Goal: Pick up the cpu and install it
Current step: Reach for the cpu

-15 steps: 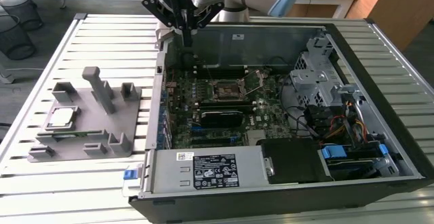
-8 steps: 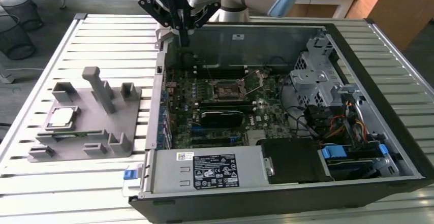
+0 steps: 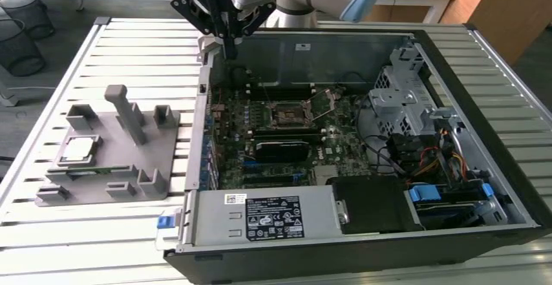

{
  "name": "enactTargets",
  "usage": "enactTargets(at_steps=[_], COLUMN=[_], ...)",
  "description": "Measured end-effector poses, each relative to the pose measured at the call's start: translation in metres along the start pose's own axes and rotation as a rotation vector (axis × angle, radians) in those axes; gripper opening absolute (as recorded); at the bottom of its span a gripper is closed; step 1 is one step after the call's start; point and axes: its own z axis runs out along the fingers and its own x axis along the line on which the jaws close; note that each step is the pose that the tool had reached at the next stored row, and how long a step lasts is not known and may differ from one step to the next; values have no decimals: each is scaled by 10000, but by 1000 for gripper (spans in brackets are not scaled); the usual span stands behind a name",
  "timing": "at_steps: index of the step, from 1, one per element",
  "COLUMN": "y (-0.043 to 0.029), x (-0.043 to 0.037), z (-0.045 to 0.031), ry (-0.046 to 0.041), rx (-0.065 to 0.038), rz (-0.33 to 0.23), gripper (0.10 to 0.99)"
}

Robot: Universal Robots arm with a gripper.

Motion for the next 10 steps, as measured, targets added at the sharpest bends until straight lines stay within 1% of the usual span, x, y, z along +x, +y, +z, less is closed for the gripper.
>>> enactTargets(at_steps=[10], y=[-6], x=[76], z=[0], ry=[-1], rx=[-1], rz=[-1], gripper=[106])
